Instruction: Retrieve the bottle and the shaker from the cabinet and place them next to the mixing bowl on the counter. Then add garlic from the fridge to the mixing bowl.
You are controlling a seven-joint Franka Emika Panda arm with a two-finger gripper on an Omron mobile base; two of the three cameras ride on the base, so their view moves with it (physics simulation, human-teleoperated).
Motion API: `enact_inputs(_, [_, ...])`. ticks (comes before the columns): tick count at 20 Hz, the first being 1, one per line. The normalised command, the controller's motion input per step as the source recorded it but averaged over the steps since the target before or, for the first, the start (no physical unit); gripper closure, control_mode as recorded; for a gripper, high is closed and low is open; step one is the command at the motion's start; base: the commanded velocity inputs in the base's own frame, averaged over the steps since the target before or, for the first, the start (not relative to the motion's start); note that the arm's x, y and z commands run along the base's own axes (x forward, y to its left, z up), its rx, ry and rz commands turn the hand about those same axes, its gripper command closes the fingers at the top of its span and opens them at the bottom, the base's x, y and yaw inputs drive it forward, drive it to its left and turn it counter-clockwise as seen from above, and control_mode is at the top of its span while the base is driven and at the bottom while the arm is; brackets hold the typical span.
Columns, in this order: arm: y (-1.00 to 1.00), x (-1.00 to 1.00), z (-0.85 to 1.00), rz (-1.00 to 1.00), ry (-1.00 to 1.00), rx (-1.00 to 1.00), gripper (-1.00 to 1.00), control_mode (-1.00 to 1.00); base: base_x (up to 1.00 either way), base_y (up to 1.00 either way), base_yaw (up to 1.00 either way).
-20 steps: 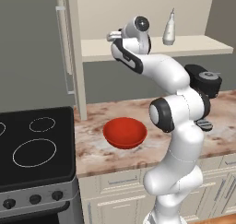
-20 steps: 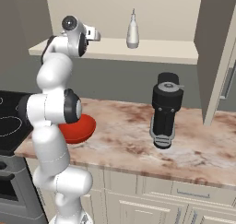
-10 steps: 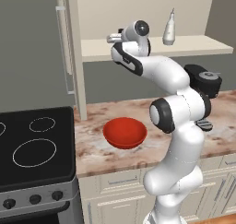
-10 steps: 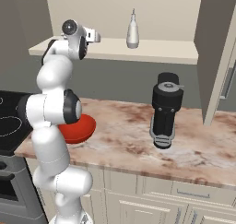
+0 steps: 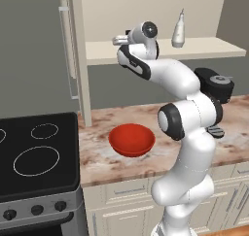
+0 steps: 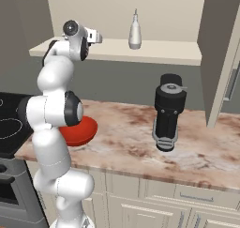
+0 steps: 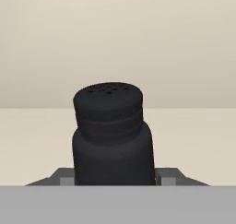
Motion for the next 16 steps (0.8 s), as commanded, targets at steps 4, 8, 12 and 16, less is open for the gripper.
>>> enact_inputs(4, [0.0, -0.06, 0.0, 0.0, 0.0, 0.0, 1.0, -1.0, 0.0, 0.0, 0.0])
enact_inputs(8, [-0.07, -0.77, 0.0, 0.0, -0.05, 0.0, 1.0, -1.0, 0.0, 0.0, 0.0])
enact_inputs(12, [-0.03, -1.0, 0.0, 0.0, -0.17, 0.0, 1.0, -1.0, 0.0, 0.0, 0.0])
enact_inputs(16, [-0.09, -1.0, 0.0, 0.01, -0.2, 0.0, 1.0, -1.0, 0.0, 0.0, 0.0])
